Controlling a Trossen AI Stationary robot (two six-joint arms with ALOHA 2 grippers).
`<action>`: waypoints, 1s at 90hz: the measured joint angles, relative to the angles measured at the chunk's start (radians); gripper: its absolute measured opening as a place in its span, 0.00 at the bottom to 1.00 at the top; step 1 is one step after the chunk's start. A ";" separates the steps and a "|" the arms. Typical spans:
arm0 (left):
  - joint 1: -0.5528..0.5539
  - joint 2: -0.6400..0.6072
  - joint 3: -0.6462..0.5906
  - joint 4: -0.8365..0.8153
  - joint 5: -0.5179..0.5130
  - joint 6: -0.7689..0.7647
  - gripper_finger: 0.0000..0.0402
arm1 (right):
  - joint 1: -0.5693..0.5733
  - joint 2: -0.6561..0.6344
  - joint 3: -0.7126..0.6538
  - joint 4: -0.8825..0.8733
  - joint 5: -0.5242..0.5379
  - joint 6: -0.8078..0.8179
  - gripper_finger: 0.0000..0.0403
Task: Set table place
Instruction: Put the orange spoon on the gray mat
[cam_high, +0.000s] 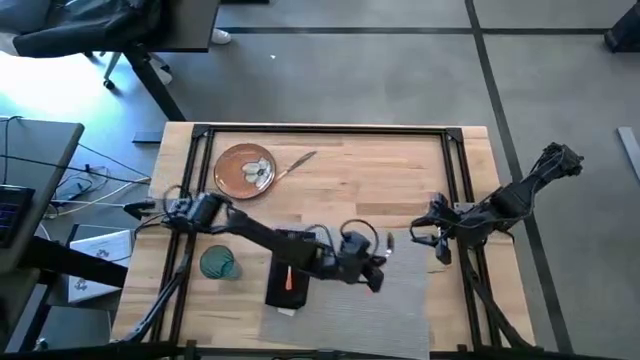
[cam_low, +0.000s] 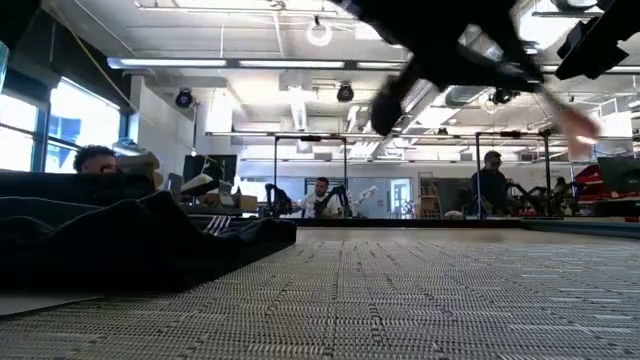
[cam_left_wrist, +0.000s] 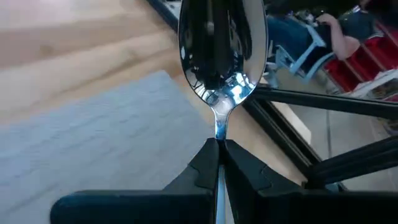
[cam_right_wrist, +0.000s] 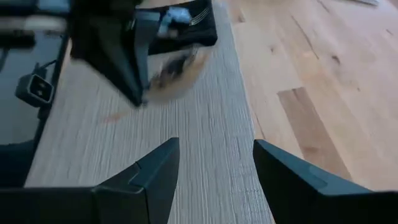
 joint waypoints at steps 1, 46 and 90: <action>-0.001 0.010 0.018 -0.010 0.002 -0.003 0.00 | 0.000 -0.002 0.000 -0.004 0.000 0.001 0.48; 0.005 0.269 0.359 -0.257 0.051 -0.144 0.00 | 0.000 -0.016 0.000 -0.176 0.003 0.138 0.48; 0.011 0.298 0.357 -0.232 0.021 -0.134 0.12 | 0.000 -0.016 0.000 -0.176 0.022 0.156 0.48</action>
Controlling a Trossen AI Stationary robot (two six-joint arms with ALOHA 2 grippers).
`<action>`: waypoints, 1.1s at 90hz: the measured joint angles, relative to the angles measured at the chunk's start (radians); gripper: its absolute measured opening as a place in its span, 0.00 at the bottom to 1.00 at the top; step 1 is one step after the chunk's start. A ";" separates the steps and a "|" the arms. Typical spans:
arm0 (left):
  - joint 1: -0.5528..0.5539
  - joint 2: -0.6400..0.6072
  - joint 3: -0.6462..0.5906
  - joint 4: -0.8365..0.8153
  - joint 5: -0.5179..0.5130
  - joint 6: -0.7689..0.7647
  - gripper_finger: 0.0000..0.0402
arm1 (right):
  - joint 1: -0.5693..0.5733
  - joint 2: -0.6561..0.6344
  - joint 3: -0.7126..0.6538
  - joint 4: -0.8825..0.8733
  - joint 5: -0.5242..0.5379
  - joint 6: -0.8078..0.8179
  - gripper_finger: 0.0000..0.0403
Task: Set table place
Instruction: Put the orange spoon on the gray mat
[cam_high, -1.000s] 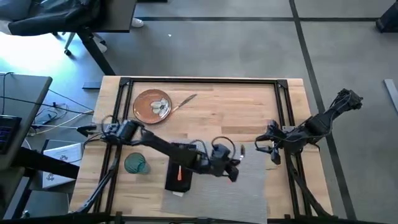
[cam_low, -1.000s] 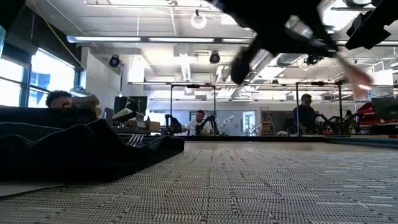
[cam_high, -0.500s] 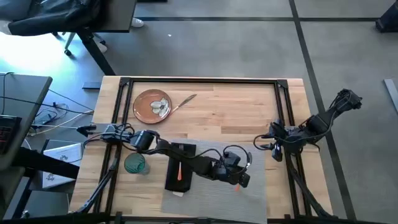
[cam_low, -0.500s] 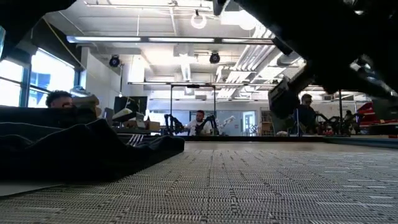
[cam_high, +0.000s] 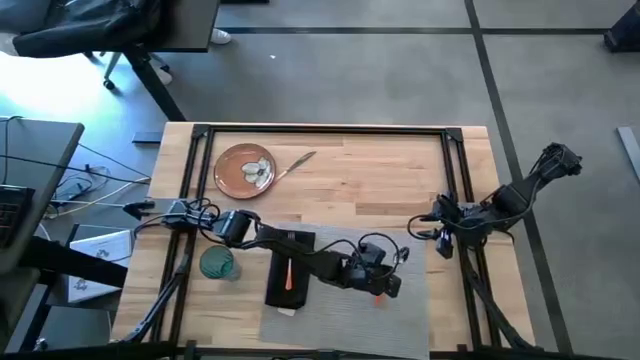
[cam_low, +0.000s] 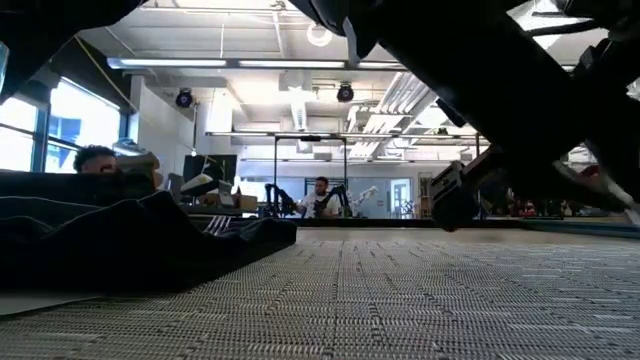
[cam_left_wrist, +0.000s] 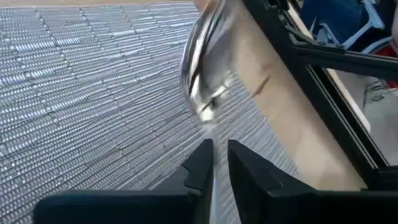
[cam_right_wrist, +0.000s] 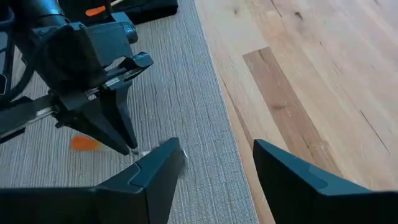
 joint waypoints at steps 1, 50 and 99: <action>0.000 0.000 0.000 0.000 0.000 0.004 0.13 | 0.000 0.000 0.000 0.000 0.000 0.000 0.48; -0.006 -0.135 0.001 -0.516 0.152 0.534 0.21 | 0.042 0.237 0.000 0.314 -0.100 -0.136 0.48; -0.051 -0.143 -0.107 -0.635 0.236 0.667 0.21 | 0.052 0.837 -0.001 0.698 -0.078 0.175 0.17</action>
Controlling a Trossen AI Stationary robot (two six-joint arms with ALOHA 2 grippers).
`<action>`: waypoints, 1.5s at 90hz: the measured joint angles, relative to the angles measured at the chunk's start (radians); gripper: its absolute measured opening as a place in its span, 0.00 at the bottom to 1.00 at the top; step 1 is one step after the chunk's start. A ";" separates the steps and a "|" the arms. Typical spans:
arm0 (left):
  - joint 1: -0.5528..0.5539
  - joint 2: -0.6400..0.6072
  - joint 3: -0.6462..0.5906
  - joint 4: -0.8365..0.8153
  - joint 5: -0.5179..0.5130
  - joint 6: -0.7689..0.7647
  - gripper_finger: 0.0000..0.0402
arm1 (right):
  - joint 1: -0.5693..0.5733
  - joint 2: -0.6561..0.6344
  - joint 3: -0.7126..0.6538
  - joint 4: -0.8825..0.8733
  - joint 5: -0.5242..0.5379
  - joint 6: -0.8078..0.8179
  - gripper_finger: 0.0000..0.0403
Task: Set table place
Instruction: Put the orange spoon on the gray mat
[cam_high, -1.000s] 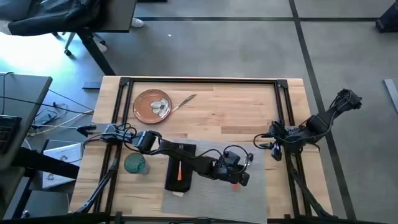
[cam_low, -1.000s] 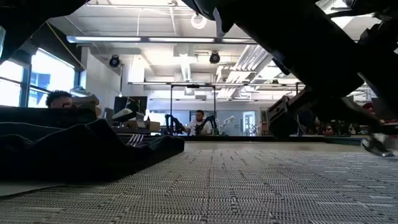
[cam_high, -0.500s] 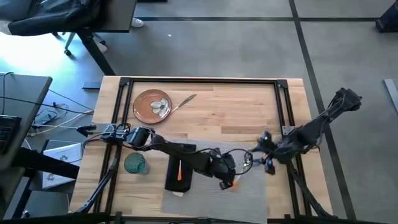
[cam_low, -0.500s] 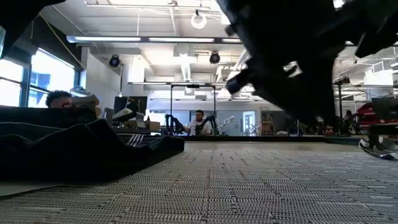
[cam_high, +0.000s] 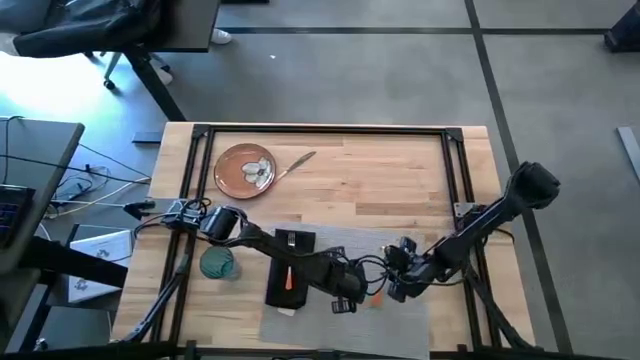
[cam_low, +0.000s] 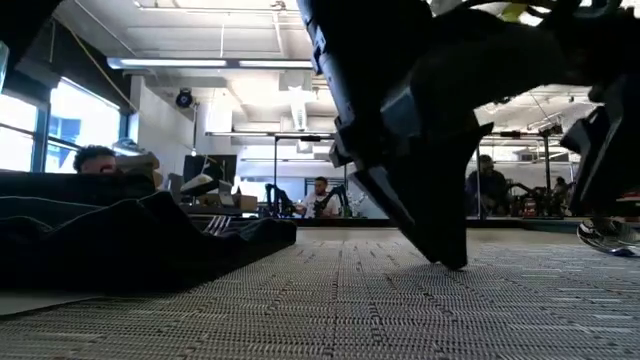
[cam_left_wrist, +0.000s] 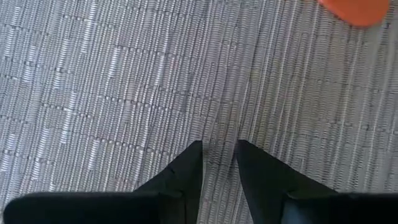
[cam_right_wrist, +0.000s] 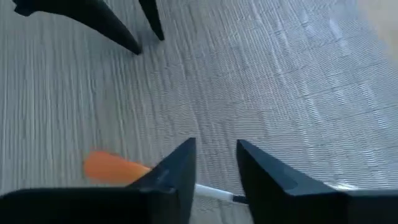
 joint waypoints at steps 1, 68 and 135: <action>-0.001 0.000 -0.003 0.002 -0.003 0.000 0.21 | 0.000 0.005 0.000 0.003 0.000 0.004 0.16; -0.015 0.002 -0.029 0.059 -0.088 0.027 0.21 | 0.081 0.023 0.002 -0.079 -0.124 0.014 0.00; -0.014 0.005 -0.031 0.113 -0.103 0.009 0.21 | 0.171 0.024 0.001 -0.018 -0.104 0.046 0.00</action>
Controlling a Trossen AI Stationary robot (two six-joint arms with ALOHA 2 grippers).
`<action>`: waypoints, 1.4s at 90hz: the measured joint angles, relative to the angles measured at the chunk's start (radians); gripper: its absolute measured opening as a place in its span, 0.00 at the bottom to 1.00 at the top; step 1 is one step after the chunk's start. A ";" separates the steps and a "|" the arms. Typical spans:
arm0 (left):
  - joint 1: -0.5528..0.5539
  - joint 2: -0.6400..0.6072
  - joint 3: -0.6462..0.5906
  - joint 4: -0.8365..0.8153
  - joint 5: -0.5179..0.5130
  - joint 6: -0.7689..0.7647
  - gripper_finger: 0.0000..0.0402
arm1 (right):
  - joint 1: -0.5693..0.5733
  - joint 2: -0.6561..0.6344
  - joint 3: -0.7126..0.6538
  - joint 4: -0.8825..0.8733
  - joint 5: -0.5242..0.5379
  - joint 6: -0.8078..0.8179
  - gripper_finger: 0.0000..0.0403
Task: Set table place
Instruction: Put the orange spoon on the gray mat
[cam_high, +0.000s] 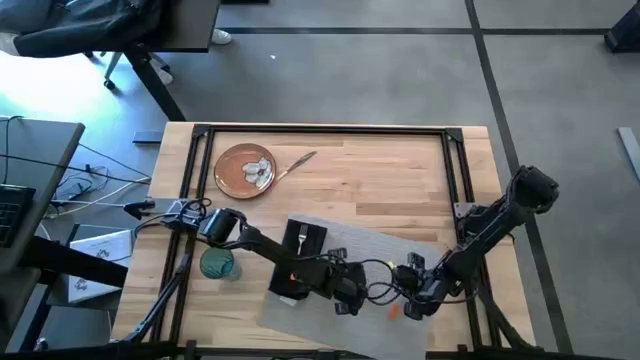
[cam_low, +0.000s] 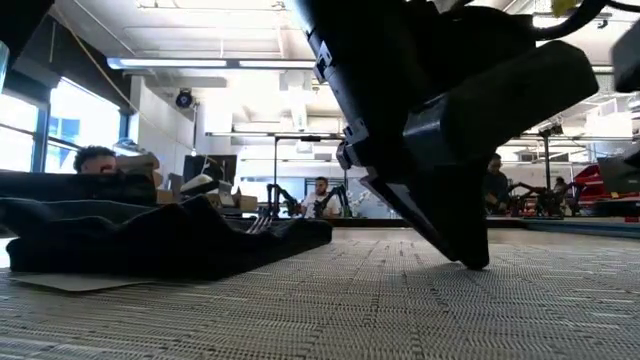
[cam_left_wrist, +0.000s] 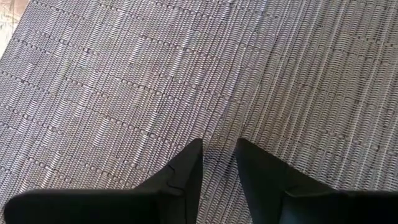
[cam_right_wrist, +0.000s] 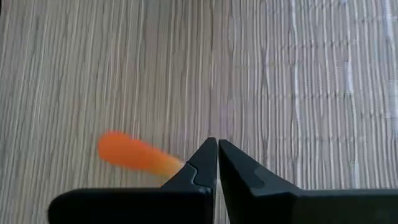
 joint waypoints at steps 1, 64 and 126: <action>0.000 0.000 0.000 0.000 -0.002 0.000 0.21 | 0.001 0.000 0.000 -0.003 0.000 0.003 0.00; 0.000 0.001 0.000 0.000 -0.016 0.000 0.21 | 0.032 0.034 0.002 -0.032 -0.041 0.019 0.00; 0.000 0.001 0.001 -0.001 -0.015 0.000 0.21 | 0.034 -0.038 -0.003 -0.095 -0.136 -0.013 0.00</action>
